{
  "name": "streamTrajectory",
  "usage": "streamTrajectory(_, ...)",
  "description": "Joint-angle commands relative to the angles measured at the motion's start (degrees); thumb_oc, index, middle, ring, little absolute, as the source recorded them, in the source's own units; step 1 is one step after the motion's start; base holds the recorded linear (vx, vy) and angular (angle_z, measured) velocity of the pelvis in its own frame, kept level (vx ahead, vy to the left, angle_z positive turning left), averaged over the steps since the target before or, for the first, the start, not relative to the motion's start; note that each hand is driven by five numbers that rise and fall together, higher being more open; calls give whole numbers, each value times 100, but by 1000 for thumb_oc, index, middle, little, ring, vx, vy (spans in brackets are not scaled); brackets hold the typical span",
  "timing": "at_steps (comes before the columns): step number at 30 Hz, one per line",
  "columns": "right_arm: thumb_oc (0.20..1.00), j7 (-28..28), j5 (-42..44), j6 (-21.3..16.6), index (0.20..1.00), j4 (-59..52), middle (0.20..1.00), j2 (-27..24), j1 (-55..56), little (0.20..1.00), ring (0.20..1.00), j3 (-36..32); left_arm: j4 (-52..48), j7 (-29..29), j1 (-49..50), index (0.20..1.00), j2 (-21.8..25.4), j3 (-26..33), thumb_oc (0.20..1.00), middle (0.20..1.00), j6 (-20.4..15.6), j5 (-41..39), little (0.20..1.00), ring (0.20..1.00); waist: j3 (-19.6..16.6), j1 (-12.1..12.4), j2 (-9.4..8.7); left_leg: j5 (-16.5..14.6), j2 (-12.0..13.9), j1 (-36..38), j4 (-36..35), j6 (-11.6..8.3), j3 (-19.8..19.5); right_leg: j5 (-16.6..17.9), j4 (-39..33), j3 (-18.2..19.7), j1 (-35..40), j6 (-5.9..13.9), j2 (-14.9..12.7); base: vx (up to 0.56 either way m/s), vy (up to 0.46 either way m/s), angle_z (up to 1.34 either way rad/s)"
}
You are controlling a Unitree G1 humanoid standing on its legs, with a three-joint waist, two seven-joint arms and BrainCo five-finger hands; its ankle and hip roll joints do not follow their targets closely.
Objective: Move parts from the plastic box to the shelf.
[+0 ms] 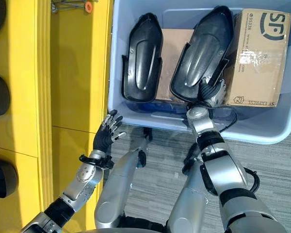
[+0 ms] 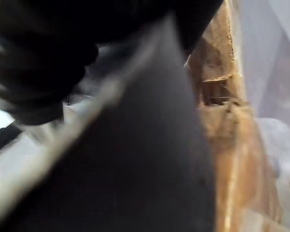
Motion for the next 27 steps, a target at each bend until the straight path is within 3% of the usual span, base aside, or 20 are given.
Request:
streamTrajectory(1,200,385,157,522,200,479,200,-445,234,200,200,105,-404,5,28,1000,81,-137,1000,1000,-138,-11,1000,1000,69,258,361,-1070,-193,53,404,-204,-134,410,-64,235,-4,-81,214,4,-30,0)
streamTrajectory(16,200,416,83,520,200,557,200,-562,248,200,200,109,-466,28,76,1000,136,-102,1000,1000,-139,-26,1000,1000,69,267,341,-1072,-180,104,369,-210,-133,396,-116,197,64,-82,231,1,-7,0)
streamTrajectory(17,200,-26,151,-523,200,241,200,-494,696,200,200,54,-428,111,187,1000,110,-55,1000,1000,-269,117,1000,1000,69,168,229,-1100,-109,302,285,-205,-68,399,-255,188,228,-48,254,-31,-212,2)
streamTrajectory(18,200,-443,-670,-1370,200,-2509,200,-308,1663,200,200,-237,-315,479,395,1000,18,185,1000,1000,-494,387,1000,1000,69,-235,-190,-1185,56,997,86,-236,119,546,-779,175,801,71,379,-33,-224,6)
streamTrajectory(26,200,-35,-812,-1452,200,-3585,200,-150,2098,200,200,-307,-98,386,410,1000,-10,358,1000,1000,-546,484,1000,1000,69,-450,-408,-1223,164,1869,-105,-320,168,607,-1230,167,1572,158,423,-28,-91,-45)
streamTrajectory(27,200,16,-841,-1409,200,-3670,200,-148,2072,200,200,-302,-72,374,367,1000,-17,402,1000,1000,-542,502,1000,1000,69,-452,-414,-1118,207,1872,-138,-282,217,740,-1338,109,1585,118,450,-73,-129,-2)
